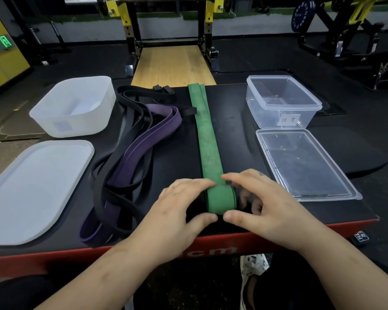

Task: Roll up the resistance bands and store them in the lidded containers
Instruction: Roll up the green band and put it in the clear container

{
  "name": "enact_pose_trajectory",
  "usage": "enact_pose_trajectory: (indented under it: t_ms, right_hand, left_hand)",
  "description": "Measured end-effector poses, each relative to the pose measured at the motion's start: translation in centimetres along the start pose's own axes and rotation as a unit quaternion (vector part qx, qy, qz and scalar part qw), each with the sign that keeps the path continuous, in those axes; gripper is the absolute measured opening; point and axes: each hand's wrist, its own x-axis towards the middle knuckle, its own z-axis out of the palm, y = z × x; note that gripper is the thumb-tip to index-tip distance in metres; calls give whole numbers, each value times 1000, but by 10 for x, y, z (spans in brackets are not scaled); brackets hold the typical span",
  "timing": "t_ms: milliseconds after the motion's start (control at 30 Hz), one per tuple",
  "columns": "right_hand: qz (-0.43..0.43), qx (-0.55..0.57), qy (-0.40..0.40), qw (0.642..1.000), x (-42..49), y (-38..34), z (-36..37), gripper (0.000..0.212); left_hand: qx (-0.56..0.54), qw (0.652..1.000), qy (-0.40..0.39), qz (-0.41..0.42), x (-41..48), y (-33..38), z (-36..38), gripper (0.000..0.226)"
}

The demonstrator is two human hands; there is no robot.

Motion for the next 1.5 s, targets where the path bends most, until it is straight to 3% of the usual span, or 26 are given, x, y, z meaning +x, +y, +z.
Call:
enact_pose_trajectory:
  t_ms: [167, 367, 533, 700, 900, 1033, 1167, 1500]
  right_hand:
    - [2, 14, 11, 1000, 4, 5, 2, 54]
    - [-2, 7, 29, 1000, 1, 4, 4, 65]
    - [11, -26, 39, 999, 9, 7, 3, 54]
    - [17, -19, 22, 999, 11, 3, 3, 70]
    - [24, -42, 28, 998, 20, 4, 4, 63]
    - [37, -35, 9, 999, 22, 1, 4, 80]
    - [33, -37, 23, 998, 25, -2, 2, 69]
    - [-1, -18, -68, 998, -8, -14, -10, 58]
  left_hand:
    - [9, 1000, -4, 6, 1, 0, 2, 64]
    - [27, 1000, 9, -2, 8, -2, 2, 55]
    - [16, 1000, -5, -21, 10, 1, 2, 65]
    - [29, 999, -10, -30, 18, -3, 0, 59]
    - [13, 999, -29, -31, 20, -3, 3, 72]
    - [24, 999, -23, -31, 28, -7, 3, 69]
    - [20, 999, -16, -29, 27, -6, 4, 67]
    - [5, 998, -62, 10, -19, 2, 0, 67]
